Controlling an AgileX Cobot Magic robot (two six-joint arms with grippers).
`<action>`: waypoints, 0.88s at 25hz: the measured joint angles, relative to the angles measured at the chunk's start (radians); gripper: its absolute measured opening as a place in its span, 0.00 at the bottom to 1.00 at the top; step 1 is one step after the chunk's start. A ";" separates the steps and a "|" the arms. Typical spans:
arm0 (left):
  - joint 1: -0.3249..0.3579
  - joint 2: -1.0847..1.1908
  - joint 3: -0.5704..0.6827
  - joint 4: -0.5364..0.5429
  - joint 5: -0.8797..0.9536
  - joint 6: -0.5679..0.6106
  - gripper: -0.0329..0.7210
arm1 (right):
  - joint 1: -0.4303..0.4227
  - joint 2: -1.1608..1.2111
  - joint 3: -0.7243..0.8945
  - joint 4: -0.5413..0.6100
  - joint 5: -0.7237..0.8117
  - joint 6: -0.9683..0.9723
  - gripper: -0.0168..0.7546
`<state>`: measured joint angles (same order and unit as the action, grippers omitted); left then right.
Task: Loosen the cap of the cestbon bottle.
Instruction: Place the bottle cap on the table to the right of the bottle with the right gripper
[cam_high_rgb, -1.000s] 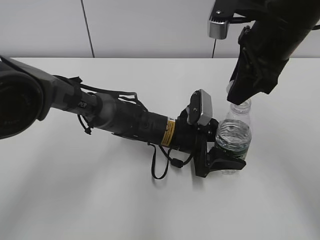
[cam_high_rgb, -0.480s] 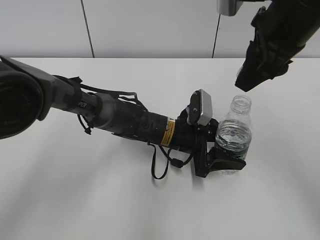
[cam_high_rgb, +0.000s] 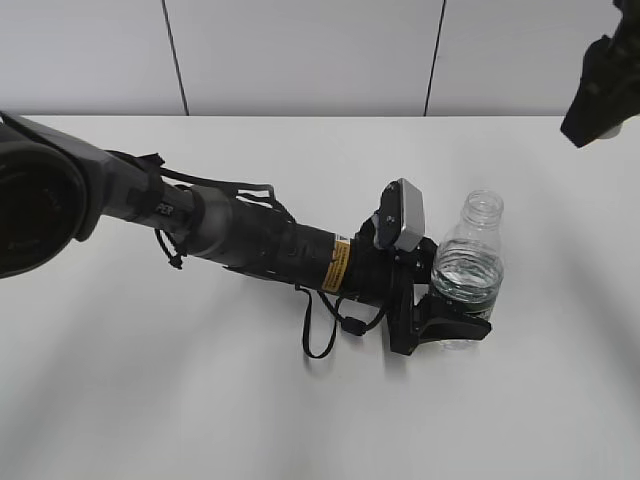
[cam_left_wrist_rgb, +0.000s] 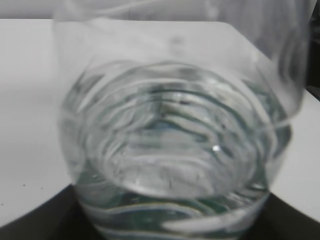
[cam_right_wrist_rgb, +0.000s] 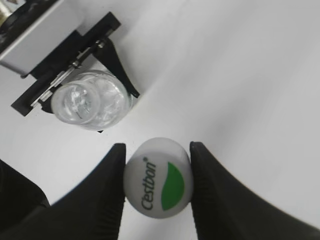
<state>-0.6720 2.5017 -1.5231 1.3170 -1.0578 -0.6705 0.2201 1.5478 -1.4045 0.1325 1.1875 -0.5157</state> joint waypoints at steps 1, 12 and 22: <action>0.000 0.000 0.000 0.000 0.000 0.000 0.71 | -0.015 -0.006 0.000 -0.001 0.001 0.026 0.41; 0.000 0.000 0.000 0.001 0.000 0.000 0.71 | -0.119 -0.020 0.110 -0.001 0.008 0.134 0.41; 0.000 0.000 0.000 0.002 0.000 0.000 0.71 | -0.186 -0.021 0.549 -0.005 -0.335 0.199 0.41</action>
<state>-0.6720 2.5017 -1.5231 1.3188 -1.0578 -0.6705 0.0341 1.5273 -0.8553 0.1273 0.8521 -0.3166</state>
